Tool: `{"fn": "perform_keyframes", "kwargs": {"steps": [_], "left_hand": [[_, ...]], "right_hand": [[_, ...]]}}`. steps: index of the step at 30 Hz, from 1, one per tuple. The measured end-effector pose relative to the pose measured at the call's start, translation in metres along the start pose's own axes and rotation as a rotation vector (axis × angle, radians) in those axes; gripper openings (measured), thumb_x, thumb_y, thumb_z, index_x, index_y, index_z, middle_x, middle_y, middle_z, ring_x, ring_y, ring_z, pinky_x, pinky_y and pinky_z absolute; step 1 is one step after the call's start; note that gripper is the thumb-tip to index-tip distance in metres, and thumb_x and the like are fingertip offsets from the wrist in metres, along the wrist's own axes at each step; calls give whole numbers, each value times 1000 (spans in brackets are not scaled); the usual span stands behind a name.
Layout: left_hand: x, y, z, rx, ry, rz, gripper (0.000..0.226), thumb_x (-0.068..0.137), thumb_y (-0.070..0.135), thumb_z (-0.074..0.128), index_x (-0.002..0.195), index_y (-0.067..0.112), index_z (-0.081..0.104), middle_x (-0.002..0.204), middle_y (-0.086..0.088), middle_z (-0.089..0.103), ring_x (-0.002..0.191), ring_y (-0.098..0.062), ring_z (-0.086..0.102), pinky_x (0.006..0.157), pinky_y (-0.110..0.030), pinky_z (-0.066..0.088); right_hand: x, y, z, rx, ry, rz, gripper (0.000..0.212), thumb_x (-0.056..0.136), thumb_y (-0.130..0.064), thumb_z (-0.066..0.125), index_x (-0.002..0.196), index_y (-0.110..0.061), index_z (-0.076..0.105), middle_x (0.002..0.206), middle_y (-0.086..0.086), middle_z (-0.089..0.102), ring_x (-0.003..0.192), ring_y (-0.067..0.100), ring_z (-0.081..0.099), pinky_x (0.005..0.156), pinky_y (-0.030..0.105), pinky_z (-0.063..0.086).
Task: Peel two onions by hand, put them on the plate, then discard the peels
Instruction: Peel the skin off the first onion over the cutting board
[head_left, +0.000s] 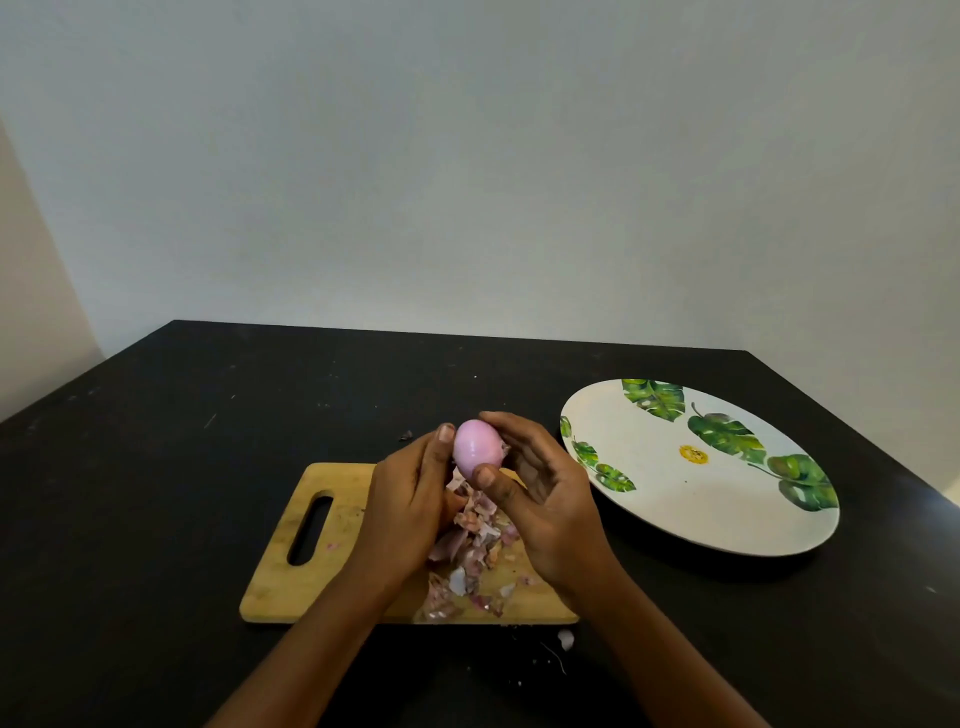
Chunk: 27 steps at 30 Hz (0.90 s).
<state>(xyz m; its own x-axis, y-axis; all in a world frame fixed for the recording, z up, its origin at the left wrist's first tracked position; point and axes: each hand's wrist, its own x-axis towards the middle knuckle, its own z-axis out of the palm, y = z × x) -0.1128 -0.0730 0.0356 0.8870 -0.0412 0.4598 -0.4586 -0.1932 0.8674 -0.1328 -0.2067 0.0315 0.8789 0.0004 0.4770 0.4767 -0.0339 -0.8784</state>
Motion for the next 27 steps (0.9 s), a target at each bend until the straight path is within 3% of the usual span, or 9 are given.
{"fn": "perform_keyframes", "kwargs": {"steps": [4,9,13,15,19,23,27], "left_hand": [[2,9,-1,-128,-25,-55,35,95,30,40,78,10,64,56,3,53,52,-4,47,50,-17,40],[4,14,-1,-173,1,-75,35,96,21,44,66,6,55,55,4,50,53,-5,47,50,-15,41],[4,13,-3,-191,67,-77,29,94,18,48,74,2,61,63,0,60,57,-6,54,54,-15,45],[5,12,-5,-186,113,-71,6,89,16,57,89,14,62,78,2,65,68,-6,60,63,-18,49],[3,12,-4,-98,131,34,36,79,11,70,104,33,58,93,11,65,88,2,62,72,-9,49],[2,13,-5,-4,99,181,36,77,7,70,96,36,64,100,13,63,92,3,60,74,-7,47],[4,10,-8,5,127,225,22,75,14,72,83,34,67,89,19,63,88,2,60,74,-7,46]], "right_hand": [[0,-2,0,116,5,89,38,80,-19,67,115,-28,57,116,-13,65,110,7,63,84,19,52],[4,-4,-3,448,16,290,40,75,-19,65,115,-18,61,112,1,71,106,23,68,84,31,57],[8,-7,-6,652,67,351,57,64,-21,73,118,-8,60,112,14,70,103,29,69,77,30,58],[9,-6,-7,684,98,366,54,65,-19,74,116,-7,60,110,14,71,102,29,69,75,30,58],[10,-2,-9,656,103,372,74,56,-24,90,121,-7,59,118,17,67,107,35,67,81,37,58],[8,-3,-8,591,87,405,58,63,-18,79,117,-10,61,117,18,67,103,35,68,86,43,57],[7,-6,-9,593,54,442,47,70,-12,71,115,-6,60,114,19,68,101,34,69,82,38,59]]}}
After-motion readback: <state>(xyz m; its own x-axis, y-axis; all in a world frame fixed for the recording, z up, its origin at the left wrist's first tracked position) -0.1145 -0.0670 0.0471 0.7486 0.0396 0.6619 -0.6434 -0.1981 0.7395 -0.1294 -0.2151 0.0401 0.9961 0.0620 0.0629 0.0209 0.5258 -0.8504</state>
